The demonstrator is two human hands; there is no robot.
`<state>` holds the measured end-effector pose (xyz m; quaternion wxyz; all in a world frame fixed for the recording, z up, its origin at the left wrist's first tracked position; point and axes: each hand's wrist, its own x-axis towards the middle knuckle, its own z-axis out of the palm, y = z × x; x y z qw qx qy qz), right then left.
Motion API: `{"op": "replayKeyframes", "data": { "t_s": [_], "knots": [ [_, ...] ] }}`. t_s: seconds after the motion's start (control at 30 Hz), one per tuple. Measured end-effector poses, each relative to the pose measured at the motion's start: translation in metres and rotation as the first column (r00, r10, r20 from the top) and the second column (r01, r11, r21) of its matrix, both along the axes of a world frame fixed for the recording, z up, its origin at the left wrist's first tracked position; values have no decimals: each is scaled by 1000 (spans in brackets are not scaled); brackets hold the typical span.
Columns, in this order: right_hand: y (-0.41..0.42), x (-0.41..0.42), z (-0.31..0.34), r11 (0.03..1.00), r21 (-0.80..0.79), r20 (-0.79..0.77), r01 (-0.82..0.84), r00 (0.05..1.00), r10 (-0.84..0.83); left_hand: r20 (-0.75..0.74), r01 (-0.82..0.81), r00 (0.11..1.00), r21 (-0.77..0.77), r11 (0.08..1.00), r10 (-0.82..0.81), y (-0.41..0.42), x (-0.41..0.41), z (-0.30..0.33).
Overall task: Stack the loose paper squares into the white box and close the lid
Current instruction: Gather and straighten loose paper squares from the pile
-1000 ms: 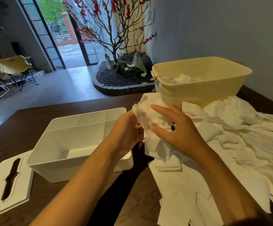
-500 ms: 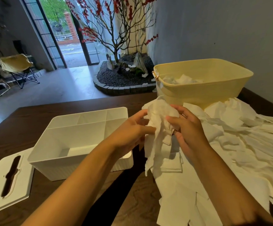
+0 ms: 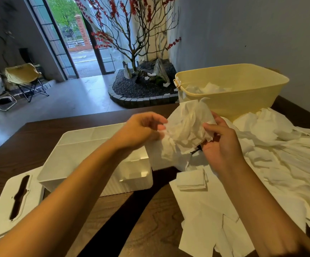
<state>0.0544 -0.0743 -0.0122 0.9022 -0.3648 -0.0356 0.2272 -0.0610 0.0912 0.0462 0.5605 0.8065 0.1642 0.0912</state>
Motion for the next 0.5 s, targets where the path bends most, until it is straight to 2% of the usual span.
{"op": "replayKeyframes", "data": {
  "t_s": [0.07,0.13,0.2,0.33,0.5],
  "knots": [
    [0,-4,2,999,-26,43,-23,999,24,40,2,999,-103,995,2,7,0,16],
    [1,-8,4,997,-82,105,11,994,-3,-3,29,1000,-161,986,-30,12,-1,27],
    [0,-13,5,979,-174,247,102,967,-57,-57,15,998,-170,985,-25,17,-1,31],
    [0,-27,8,911,-286,650,297,759,-44,-23,-131,991,-154,979,129,23,4,31],
    [9,-45,2,899,-286,854,332,514,82,70,-219,971,-121,968,229,19,12,20]
  ]
}}
